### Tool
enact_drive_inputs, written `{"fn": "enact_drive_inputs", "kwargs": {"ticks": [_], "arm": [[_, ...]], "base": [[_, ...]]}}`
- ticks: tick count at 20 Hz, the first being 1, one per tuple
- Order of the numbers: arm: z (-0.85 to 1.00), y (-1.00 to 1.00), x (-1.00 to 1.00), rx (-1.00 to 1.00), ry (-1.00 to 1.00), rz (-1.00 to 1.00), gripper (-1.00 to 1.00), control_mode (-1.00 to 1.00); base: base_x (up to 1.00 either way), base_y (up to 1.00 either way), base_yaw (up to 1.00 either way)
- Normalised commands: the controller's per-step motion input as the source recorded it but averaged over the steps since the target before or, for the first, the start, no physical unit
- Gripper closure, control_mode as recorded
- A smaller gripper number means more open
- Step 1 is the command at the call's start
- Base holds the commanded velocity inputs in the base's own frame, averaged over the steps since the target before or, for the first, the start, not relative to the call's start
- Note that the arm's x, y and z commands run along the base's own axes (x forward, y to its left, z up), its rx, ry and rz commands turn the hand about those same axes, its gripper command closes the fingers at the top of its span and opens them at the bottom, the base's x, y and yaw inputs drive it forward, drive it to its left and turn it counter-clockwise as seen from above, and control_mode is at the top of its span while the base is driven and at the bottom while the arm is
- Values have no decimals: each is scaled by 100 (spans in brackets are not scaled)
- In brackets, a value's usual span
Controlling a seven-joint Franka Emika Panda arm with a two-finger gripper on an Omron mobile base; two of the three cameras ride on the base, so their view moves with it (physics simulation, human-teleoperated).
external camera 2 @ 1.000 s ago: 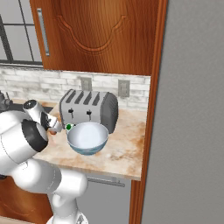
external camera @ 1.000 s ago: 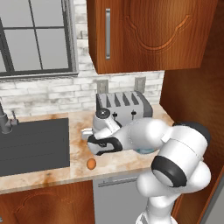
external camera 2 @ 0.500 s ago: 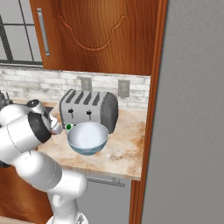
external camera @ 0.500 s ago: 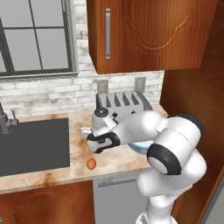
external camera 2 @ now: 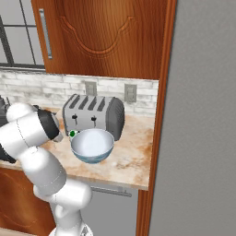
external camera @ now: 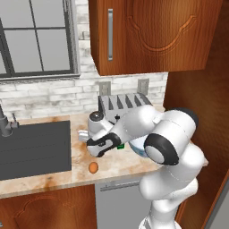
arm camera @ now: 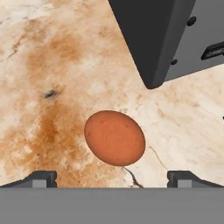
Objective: Gather the eggs and milk located in the vicinity of the sink area and place them right next to the bowl.
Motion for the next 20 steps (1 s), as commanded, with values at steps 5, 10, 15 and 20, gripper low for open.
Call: {"fn": "enact_drive_inputs", "kwargs": {"ticks": [5, 10, 15, 20], "arm": [[-15, 3, 17, 0, 0, -5, -100, -100], [-18, 0, 13, 0, 0, -3, -100, -100], [-15, 0, 14, 0, 0, -3, -100, -100], [-12, 0, 17, 0, 0, -2, -100, -100]], "base": [[0, 0, 0], [0, 0, 0], [0, 0, 0], [0, 0, 0]]}}
